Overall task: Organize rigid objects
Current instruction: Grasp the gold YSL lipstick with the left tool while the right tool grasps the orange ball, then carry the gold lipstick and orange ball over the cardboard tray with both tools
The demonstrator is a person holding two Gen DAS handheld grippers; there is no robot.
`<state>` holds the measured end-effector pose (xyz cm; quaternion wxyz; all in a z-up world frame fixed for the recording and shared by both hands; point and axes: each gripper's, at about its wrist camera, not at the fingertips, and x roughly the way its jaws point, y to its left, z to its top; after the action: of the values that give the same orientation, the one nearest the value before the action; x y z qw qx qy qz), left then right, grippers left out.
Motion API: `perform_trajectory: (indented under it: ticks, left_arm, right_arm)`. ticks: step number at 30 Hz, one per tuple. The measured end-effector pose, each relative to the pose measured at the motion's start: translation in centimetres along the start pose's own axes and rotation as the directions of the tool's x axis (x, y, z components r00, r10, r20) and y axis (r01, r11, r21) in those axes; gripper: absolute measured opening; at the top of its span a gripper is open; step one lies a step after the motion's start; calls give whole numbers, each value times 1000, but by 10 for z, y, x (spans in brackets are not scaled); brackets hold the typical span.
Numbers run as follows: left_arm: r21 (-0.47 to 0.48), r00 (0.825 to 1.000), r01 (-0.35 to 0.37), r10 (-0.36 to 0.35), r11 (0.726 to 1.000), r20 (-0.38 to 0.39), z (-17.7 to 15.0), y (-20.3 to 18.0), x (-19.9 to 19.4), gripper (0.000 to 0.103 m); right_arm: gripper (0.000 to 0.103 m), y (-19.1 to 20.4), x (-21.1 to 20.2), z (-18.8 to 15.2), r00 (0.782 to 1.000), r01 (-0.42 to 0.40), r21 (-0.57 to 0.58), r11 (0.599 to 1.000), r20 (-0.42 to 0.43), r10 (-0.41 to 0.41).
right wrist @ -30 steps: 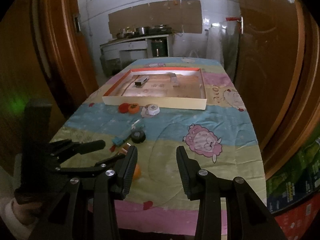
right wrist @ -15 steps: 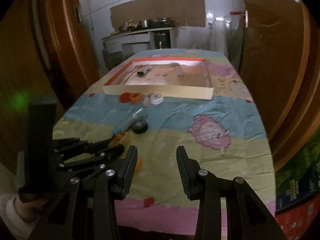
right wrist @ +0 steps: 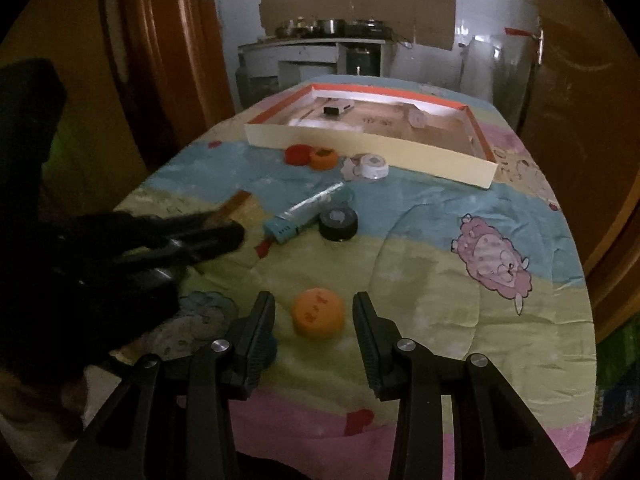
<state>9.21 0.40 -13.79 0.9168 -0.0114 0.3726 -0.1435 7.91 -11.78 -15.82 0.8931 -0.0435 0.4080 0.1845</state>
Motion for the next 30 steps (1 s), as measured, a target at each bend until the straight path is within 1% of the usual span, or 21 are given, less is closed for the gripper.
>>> perform_trajectory:
  ticks: [7,8,9,13,18,30]
  left_arm:
    - [-22,1000,1,-1,1000,3,-1,9,-2,18]
    - [-24,1000,1,-1,1000,3,-2,10,-2,18]
    - [-25,1000,2,-2,1000,3,-2,10,-2,18]
    - [-31,1000,4,-4,1000,3,-2,12,-3,18]
    - [-32,1000,6,-6,999,8,-2,13,-5,18]
    - [-38,999,-2,4,999,35,10,10,-13,18]
  right_arm:
    - [41,-3,15,0,999,10,20,1000,-35,-9]
    - [38,-4,17,0,999,12,27,1000,-40,-11]
    - [31,-4,18,0,999,18,31,999,-43,-16]
    - [30,-6,18,1,999,25,37,999,-42,-23]
    - [30,-2,18,0,998,42,15,999,-39,-42]
    - [30,-11,4,8,999,33,45,998,7,-34]
